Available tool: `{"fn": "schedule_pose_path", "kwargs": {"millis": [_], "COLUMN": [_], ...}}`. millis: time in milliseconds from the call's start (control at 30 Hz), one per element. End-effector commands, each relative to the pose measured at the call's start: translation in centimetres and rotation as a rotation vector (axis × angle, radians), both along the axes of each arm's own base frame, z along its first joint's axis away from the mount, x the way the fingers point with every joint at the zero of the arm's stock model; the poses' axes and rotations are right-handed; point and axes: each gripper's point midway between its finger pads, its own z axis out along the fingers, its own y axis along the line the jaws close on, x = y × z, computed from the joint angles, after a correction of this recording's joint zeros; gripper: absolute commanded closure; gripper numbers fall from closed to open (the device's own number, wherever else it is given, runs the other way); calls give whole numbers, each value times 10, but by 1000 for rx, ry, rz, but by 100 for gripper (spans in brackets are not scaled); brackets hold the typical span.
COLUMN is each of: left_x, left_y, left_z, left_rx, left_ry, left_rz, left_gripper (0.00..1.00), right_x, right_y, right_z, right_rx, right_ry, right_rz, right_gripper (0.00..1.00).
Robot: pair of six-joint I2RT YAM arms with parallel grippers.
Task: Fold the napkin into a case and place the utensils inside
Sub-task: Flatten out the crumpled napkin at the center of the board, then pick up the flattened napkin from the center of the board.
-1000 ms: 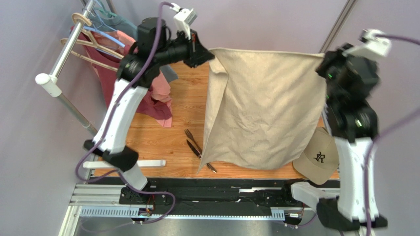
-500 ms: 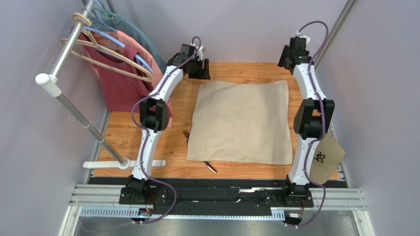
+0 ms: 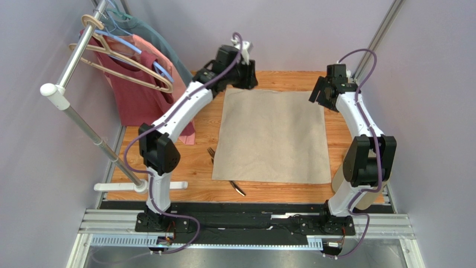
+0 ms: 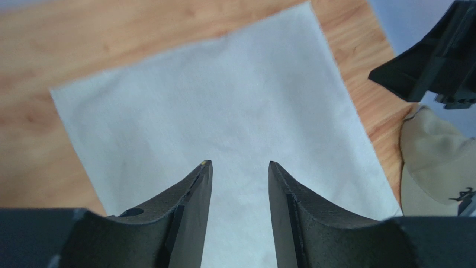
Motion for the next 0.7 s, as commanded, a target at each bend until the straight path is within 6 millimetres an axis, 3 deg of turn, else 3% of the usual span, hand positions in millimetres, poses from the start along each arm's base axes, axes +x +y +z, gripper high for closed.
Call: {"fn": "schedule_pose_path", "kwargs": {"millis": [0,100,167,233,267,433,467,500,567,667], "left_x": [-28,-39,-38,-34,-32,-14,-11,-7,5,19], "left_y": [18,34,37,36,34,9,10,-1,-5,-19], "left_z": [-132,-180,-201,-207,-217,-231,-249,-248,-260,-262], "left_rx": [272,343,363,370,383,335,338,288,208,100], "left_ry": [296,402,433,435,444,455,492,500,535,536], "left_rz": [199,298,326,337,329,250,247,214,206,149], "left_gripper": [53,57,57,58,57,56,56,56,56,56], "right_x": [-22,-29,-26,-19,-15,8,11,14,21,35], "right_y": [24,31,36,34,34,23,20,19,12,3], "right_z": [-37,-62,-76,-82,-94,-116,-119,-130,-131,-137], "right_rx": [82,57,34,8,7,-46,-48,-47,-43,-16], "right_ry": [76,121,138,125,146,169,173,194,189,186], "right_rz": [-13,-11,-8,-25,-26,-78,-88,-93,-112,-119], "right_gripper": [25,29,30,31,31,30,30,30,30,30]}}
